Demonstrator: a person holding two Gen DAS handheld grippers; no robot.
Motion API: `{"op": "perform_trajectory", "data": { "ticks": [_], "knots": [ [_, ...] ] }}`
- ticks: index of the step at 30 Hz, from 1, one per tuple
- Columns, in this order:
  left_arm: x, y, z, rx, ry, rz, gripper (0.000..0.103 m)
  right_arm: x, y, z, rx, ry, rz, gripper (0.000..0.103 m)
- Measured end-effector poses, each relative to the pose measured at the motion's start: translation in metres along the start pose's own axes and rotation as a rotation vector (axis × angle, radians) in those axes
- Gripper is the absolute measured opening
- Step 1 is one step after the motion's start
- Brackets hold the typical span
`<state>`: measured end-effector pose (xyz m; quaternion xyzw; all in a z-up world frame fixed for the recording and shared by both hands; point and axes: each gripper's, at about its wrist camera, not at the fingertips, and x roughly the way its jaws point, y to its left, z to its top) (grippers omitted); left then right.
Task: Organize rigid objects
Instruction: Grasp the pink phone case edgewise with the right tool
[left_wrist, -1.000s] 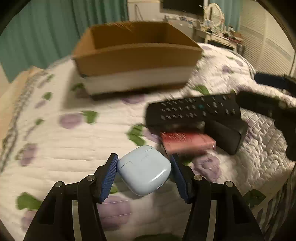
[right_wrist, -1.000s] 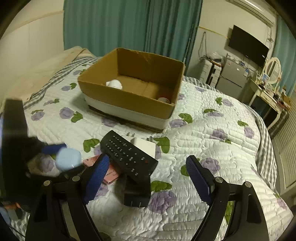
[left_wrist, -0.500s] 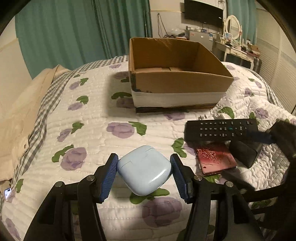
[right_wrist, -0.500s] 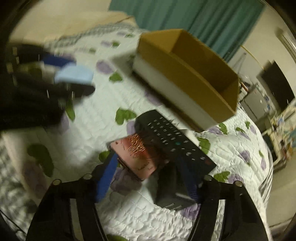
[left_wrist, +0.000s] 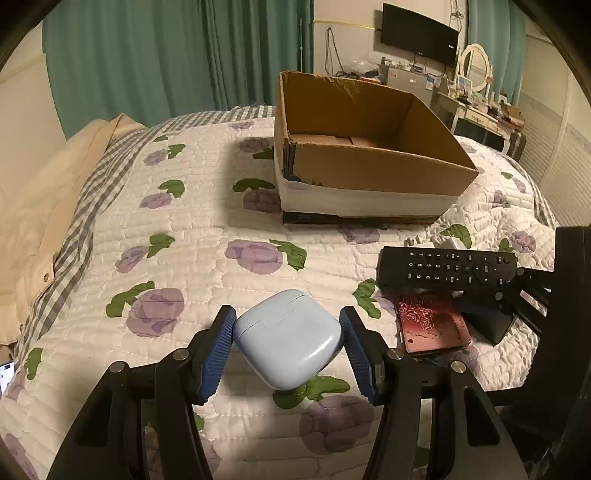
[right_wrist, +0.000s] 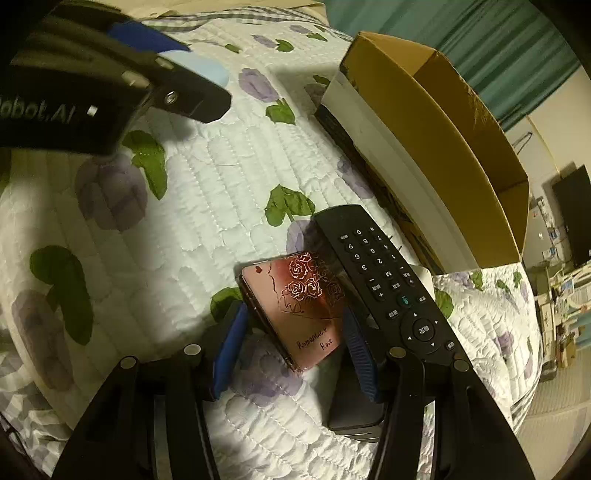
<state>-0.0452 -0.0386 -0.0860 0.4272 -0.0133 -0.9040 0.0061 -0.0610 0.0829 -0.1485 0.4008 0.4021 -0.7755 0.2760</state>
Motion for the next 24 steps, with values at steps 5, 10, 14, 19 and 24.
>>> {"op": "perform_trajectory", "data": {
  "ticks": [5,10,14,19,24],
  "knots": [
    [0.001,0.001,0.000,-0.005,0.005,0.000,0.059,0.011,0.004,0.002,-0.037,-0.011,-0.025,0.056],
    [-0.001,0.002,0.000,-0.015,0.002,0.000,0.059,0.010,-0.009,0.001,0.036,-0.042,-0.074,0.043],
    [-0.001,0.004,0.000,-0.019,-0.001,-0.002,0.059,0.004,-0.029,-0.002,0.112,-0.074,-0.047,0.022],
    [0.002,0.003,0.000,-0.016,0.007,0.002,0.059,0.018,-0.027,0.005,0.084,-0.046,-0.024,0.022],
    [0.001,0.003,0.000,-0.012,0.005,0.004,0.059,0.024,-0.034,0.004,0.118,-0.033,-0.004,0.016]
  ]
}}
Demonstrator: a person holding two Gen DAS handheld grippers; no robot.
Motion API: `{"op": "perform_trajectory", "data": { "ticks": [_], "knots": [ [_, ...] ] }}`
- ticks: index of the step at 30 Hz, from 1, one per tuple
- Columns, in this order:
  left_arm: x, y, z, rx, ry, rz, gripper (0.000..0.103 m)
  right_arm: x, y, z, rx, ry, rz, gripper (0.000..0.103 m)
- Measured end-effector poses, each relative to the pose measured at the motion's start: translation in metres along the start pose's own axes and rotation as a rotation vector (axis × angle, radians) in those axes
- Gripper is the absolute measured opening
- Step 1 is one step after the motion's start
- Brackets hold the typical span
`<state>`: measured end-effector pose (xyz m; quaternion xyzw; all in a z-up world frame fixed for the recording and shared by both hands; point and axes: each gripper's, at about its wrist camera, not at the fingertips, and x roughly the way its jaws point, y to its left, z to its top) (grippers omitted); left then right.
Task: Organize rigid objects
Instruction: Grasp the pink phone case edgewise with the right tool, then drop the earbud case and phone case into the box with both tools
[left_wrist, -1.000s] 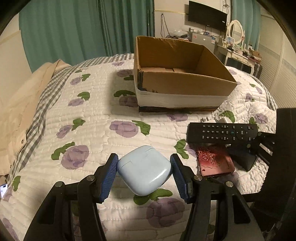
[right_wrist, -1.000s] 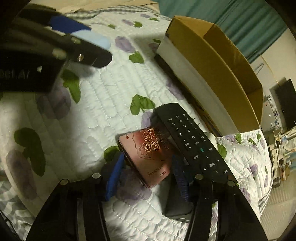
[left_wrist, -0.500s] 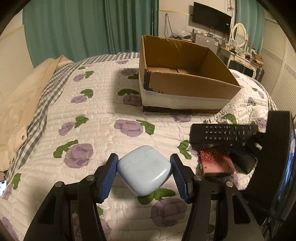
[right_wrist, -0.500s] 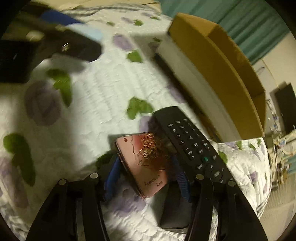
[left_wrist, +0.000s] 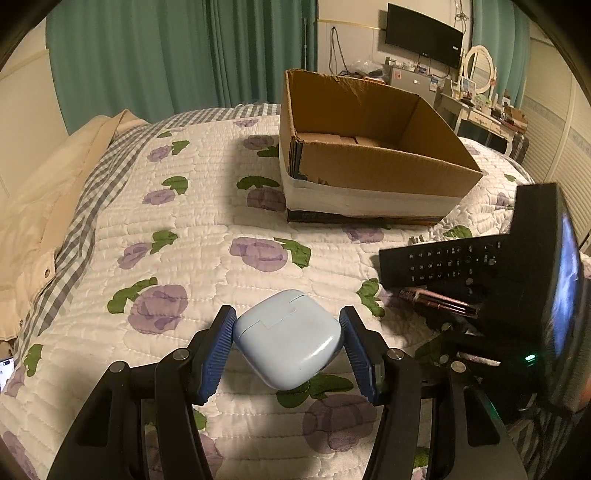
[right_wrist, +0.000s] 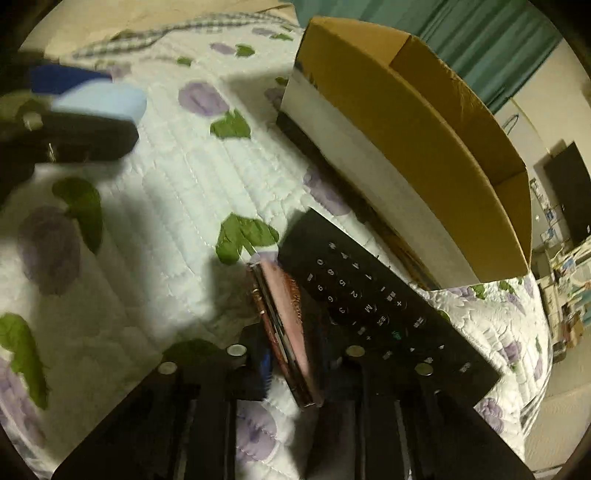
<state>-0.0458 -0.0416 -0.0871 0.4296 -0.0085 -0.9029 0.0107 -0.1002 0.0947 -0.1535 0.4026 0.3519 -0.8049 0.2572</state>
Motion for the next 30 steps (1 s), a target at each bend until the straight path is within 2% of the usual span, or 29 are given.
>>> {"op": "perform_trajectory", "data": {
  "ticks": [5,8,14,19,21,24,30],
  "knots": [
    [-0.005,-0.002,0.001,0.002,-0.010,-0.009,0.059,-0.037,-0.020,-0.007,0.114,-0.059,0.072,0.009],
    [-0.015,-0.006,0.006,0.007,-0.031,-0.026,0.059,-0.068,-0.033,-0.001,0.185,-0.105,0.090,0.010],
    [-0.044,-0.015,0.042,0.008,-0.105,-0.055,0.059,-0.111,-0.058,0.039,0.280,-0.205,0.091,0.010],
    [-0.058,-0.023,0.087,0.031,-0.189,-0.045,0.059,-0.138,-0.104,0.081,0.325,-0.298,0.071,0.010],
    [-0.056,-0.025,0.105,0.032,-0.206,-0.048,0.059,-0.139,-0.124,0.095,0.351,-0.322,0.071,0.010],
    [-0.041,-0.028,0.132,0.037,-0.218,-0.015,0.059,-0.122,-0.151,0.113,0.376,-0.327,0.082,0.010],
    [0.007,-0.041,0.164,0.058,-0.187,0.005,0.059,-0.053,-0.187,0.125,0.430,-0.249,0.108,0.010]
  ]
}}
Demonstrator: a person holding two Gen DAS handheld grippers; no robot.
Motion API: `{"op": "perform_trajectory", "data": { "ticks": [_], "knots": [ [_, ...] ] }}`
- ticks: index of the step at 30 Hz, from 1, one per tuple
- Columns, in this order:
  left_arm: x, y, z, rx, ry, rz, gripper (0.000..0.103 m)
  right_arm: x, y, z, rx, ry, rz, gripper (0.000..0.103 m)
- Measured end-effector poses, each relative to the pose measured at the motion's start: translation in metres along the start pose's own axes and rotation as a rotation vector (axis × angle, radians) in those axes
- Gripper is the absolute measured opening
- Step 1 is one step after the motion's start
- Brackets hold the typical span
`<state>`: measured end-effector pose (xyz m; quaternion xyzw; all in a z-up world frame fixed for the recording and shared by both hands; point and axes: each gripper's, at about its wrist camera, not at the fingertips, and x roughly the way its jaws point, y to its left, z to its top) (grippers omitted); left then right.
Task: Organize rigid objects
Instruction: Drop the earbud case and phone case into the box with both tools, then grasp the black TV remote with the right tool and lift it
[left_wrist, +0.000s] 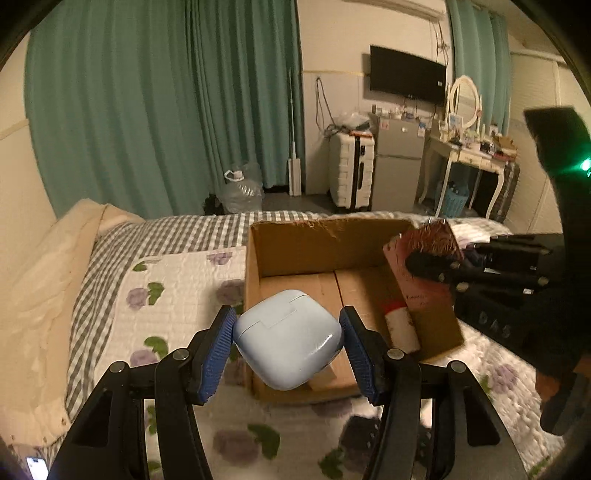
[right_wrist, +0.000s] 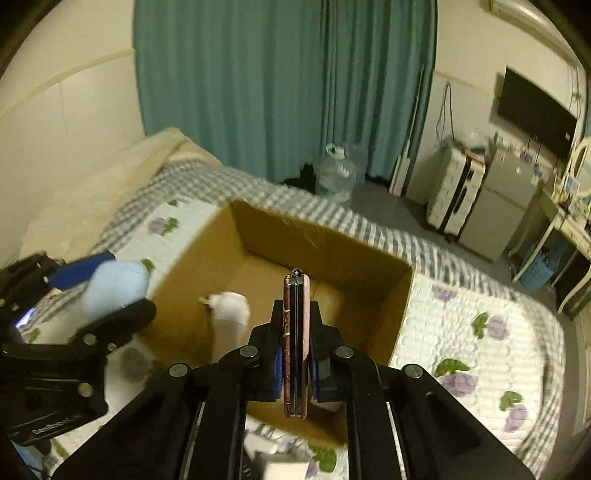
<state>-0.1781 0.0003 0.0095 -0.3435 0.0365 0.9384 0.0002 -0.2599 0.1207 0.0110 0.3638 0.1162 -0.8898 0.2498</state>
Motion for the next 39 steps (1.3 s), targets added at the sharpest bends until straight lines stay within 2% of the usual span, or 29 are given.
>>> {"op": "perform_trajectory", "data": {
  "ticks": [4,8,13,16,17,20,25,31,36,39],
  "knots": [
    [0.037,-0.013,0.005,0.021,0.032,-0.004,0.059,0.040,-0.016,-0.009,0.005,0.065,-0.008,0.010],
    [0.066,-0.022,0.007,0.029,0.064,-0.016,0.059,0.061,-0.024,-0.011,0.024,0.101,-0.015,0.010],
    [0.079,-0.023,-0.002,0.032,0.091,-0.022,0.059,0.076,-0.024,-0.015,0.023,0.134,-0.013,0.010],
    [0.076,-0.022,-0.002,0.019,0.089,-0.028,0.059,0.073,-0.024,-0.016,0.042,0.112,-0.015,0.010],
    [0.074,-0.021,-0.002,0.019,0.084,-0.031,0.059,0.070,-0.025,-0.015,0.044,0.100,-0.017,0.012],
    [0.065,-0.021,0.002,0.018,0.072,-0.030,0.059,0.047,-0.031,-0.011,0.076,0.035,-0.043,0.045],
    [0.051,-0.026,0.009,0.024,0.049,-0.040,0.059,0.006,-0.046,-0.012,0.128,-0.030,-0.057,0.048],
    [0.054,-0.039,0.013,0.029,0.036,-0.044,0.063,-0.030,-0.064,-0.021,0.163,-0.078,-0.083,0.058],
    [0.060,-0.041,0.014,0.018,0.038,-0.004,0.065,-0.040,-0.074,-0.028,0.150,-0.106,-0.115,0.079],
    [0.052,-0.040,0.016,0.019,0.028,0.008,0.065,-0.048,-0.077,-0.029,0.159,-0.121,-0.117,0.081]
  ]
}}
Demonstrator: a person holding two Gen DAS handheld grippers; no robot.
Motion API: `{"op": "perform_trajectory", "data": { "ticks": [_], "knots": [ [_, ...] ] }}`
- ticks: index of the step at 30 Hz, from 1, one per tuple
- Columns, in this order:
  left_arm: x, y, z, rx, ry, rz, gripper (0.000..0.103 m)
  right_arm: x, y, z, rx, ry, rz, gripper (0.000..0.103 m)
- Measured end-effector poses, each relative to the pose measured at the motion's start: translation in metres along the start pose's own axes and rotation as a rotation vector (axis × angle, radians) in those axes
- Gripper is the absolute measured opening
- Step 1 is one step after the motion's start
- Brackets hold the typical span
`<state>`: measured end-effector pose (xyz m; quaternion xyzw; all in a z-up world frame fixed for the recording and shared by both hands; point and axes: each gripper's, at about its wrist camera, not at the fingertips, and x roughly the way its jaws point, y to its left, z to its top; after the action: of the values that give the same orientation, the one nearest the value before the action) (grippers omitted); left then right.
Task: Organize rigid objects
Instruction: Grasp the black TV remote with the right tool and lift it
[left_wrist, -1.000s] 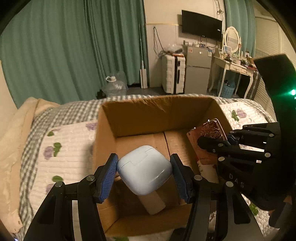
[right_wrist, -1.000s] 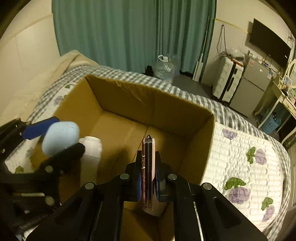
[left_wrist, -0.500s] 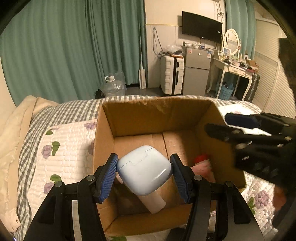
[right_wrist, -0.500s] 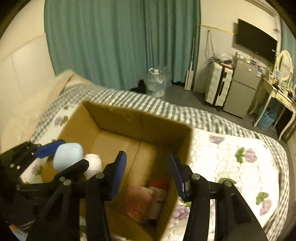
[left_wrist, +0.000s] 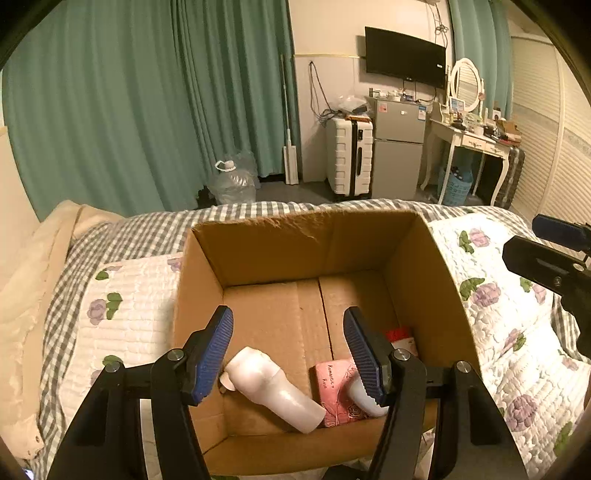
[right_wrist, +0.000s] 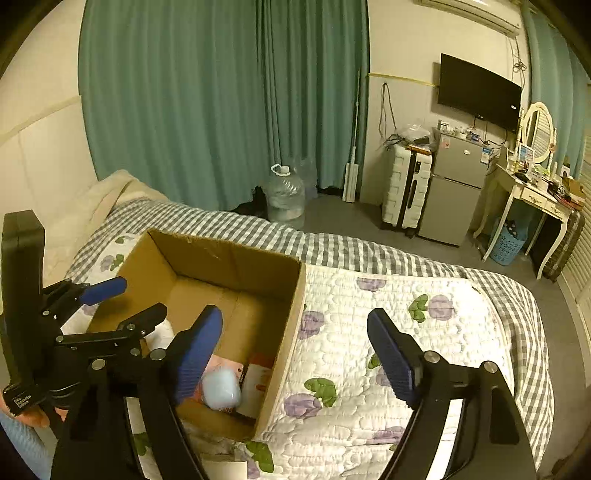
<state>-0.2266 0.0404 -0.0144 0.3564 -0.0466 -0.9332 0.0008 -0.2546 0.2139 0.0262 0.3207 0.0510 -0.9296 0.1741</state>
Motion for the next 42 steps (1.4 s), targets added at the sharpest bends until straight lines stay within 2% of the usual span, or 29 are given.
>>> {"op": "perform_trajectory", "data": {
  "ticks": [7,10,14,18,24,29,35,38,40,42],
  "knots": [
    [-0.056,0.011,0.000,0.001,-0.077,0.014,0.065,-0.045,0.009,-0.005,-0.013,-0.044,0.005,0.081],
    [-0.087,0.020,-0.006,-0.009,-0.106,0.027,0.069,-0.064,0.022,-0.013,-0.040,-0.051,0.012,0.081],
    [-0.119,0.032,-0.024,-0.012,-0.126,0.040,0.070,-0.082,0.048,-0.038,-0.103,-0.040,0.042,0.081],
    [-0.134,0.040,-0.051,-0.002,-0.119,0.053,0.070,-0.082,0.073,-0.070,-0.187,0.005,0.046,0.081],
    [-0.120,0.045,-0.090,0.002,-0.066,0.064,0.070,-0.047,0.095,-0.111,-0.269,0.134,0.073,0.081],
    [-0.088,0.050,-0.120,-0.021,0.014,0.054,0.070,-0.013,0.112,-0.139,-0.334,0.227,0.066,0.081],
    [-0.062,0.063,-0.138,-0.052,0.078,0.047,0.070,0.017,0.139,-0.164,-0.477,0.293,0.034,0.080],
    [-0.055,0.069,-0.141,-0.070,0.097,0.053,0.070,0.030,0.148,-0.171,-0.519,0.329,0.026,0.062],
    [-0.052,0.073,-0.143,-0.088,0.109,0.044,0.070,0.035,0.152,-0.174,-0.557,0.323,-0.024,0.062],
    [-0.051,0.074,-0.145,-0.098,0.115,0.039,0.070,0.037,0.152,-0.175,-0.566,0.324,-0.037,0.061]
  ]
}}
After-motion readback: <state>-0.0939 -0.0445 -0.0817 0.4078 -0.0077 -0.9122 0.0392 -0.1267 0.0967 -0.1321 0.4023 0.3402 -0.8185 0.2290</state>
